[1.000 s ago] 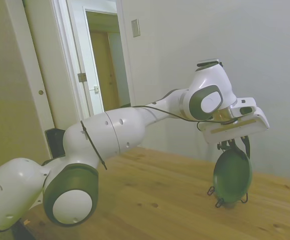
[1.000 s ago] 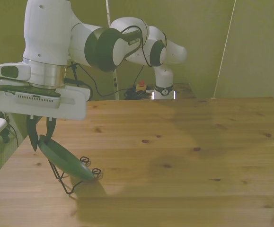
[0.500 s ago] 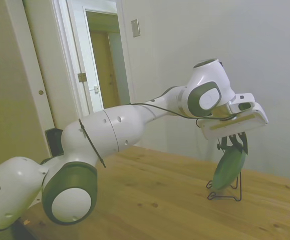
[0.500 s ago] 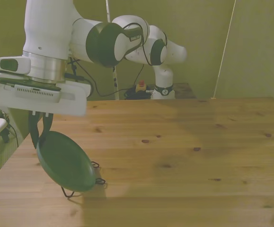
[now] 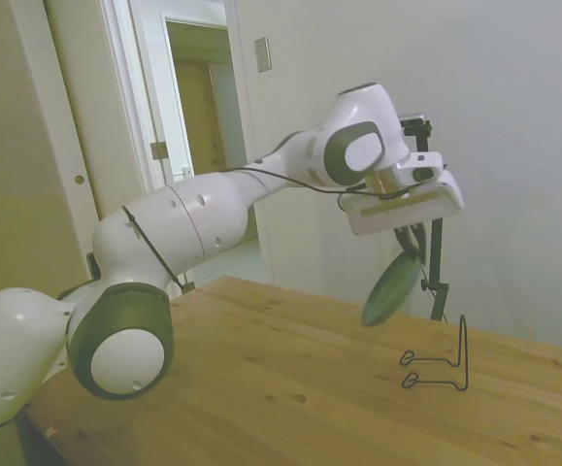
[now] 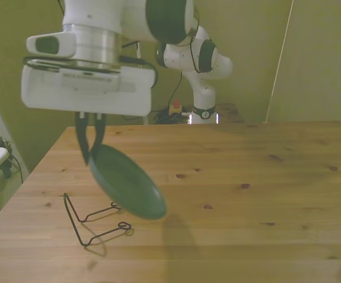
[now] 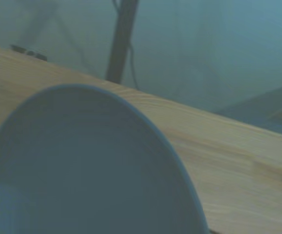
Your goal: Unload the plate
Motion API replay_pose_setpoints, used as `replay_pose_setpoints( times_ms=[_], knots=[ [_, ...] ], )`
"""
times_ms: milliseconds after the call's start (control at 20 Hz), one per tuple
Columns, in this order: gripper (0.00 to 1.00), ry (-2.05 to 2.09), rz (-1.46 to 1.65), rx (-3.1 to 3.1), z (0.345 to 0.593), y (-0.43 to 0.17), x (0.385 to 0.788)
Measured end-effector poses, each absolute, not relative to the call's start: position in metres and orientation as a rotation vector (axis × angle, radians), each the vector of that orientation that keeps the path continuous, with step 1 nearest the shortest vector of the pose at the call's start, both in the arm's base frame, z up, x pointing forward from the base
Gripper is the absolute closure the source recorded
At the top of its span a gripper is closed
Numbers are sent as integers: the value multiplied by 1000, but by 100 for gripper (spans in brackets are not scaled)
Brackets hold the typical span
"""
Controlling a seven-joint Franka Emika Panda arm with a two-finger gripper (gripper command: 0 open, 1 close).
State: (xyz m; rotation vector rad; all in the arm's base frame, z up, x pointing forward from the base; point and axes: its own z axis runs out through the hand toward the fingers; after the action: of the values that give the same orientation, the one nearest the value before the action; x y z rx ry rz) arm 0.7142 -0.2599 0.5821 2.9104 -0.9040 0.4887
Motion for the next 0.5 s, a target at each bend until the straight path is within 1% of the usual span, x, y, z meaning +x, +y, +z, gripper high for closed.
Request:
replay_pose_setpoints(
  times_ms=[150,350,500],
  knots=[
    [100,-974,340,2932,581,-226,712],
    [100,-1057,117,2925,561,-199,708],
    [100,-1153,10,2885,541,-188,711]
  ],
)
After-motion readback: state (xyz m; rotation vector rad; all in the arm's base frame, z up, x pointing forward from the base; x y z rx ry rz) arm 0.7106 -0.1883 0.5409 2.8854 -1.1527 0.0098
